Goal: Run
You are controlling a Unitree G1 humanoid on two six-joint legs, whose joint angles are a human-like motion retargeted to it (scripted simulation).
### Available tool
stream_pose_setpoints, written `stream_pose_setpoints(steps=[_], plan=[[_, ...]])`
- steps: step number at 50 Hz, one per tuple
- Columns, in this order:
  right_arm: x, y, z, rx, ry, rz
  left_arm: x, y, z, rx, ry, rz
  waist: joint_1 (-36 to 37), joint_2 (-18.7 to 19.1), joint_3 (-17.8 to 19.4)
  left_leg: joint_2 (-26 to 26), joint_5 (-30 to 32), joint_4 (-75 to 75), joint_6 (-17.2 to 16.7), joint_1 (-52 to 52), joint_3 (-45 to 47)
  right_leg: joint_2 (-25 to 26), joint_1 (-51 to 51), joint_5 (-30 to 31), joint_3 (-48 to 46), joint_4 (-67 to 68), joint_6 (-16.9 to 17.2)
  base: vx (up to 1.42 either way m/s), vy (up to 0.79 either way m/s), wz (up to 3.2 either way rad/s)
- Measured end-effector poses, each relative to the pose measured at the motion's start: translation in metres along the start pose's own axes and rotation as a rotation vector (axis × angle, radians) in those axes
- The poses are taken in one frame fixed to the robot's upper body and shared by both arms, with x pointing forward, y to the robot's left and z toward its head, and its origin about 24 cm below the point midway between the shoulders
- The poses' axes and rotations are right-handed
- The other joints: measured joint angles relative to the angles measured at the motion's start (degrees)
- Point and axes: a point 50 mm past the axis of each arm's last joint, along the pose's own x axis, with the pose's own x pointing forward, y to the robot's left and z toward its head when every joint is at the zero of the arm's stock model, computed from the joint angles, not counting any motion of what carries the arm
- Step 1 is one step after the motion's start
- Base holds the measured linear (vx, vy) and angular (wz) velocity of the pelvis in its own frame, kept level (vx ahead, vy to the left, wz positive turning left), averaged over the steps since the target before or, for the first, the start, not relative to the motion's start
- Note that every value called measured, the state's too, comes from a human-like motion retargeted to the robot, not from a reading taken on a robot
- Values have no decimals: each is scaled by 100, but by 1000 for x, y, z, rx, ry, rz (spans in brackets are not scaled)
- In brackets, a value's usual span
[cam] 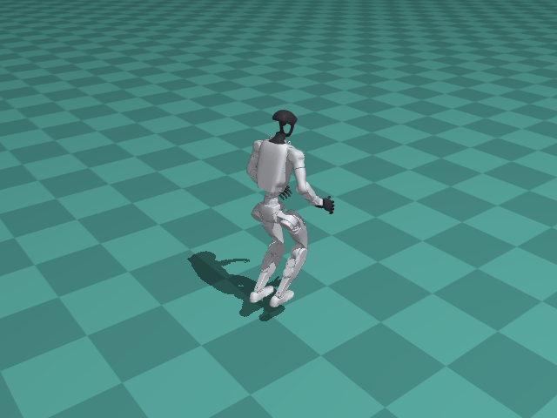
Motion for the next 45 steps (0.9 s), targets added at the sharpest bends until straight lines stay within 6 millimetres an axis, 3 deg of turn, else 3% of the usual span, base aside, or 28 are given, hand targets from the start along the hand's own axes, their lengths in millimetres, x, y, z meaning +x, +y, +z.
stream_pose_setpoints(steps=[7,17,20,26,30,34,38,42,45], plan=[[-5,-3,4,8,-33,1,-11,-5,-7,-32,21,-40,168,140,-63,186,513,1062,-245,-390,-48,270,256,100,63,11,-86,0,0,0],[2,-11,10,-118,-67,21,-16,-13,-12,-21,38,-127,310,157,106,409,159,1951,-22,-761,108,235,505,-707,58,431,-339,1,0,0],[1,-9,2,-130,-21,48,-12,-13,-10,-11,33,-140,344,143,24,342,307,1606,-62,-735,112,161,527,-552,46,250,-282,6,3,4],[-1,-7,-8,-123,38,97,-5,-8,1,-2,-15,-139,381,114,-238,187,1010,705,-288,-707,117,-60,403,437,-38,-174,21,3,4,3],[0,-12,-9,-127,48,121,-1,-2,8,1,-40,-136,358,70,-388,29,1273,282,-314,-768,124,-257,112,658,-88,-145,114,0,6,10],[3,-21,-6,-145,43,128,2,4,12,-5,-47,-123,324,7,-462,-157,1077,231,-143,-801,95,-455,-187,373,-114,227,15,0,1,2],[7,-29,-3,-176,45,115,3,6,9,-14,-23,-92,268,-61,-407,-331,315,567,165,-849,88,-659,-478,-227,-121,1061,-116,0,0,0],[18,-33,6,-171,34,85,9,9,5,-16,11,-49,148,-147,-265,-423,39,650,319,-850,180,-807,-754,-103,-42,1697,-45,0,0,0],[21,-25,8,-151,33,96,5,2,-5,-24,61,-59,90,-133,-303,-431,277,539,227,-813,118,-716,-820,116,-4,1566,-11,0,0,0]])
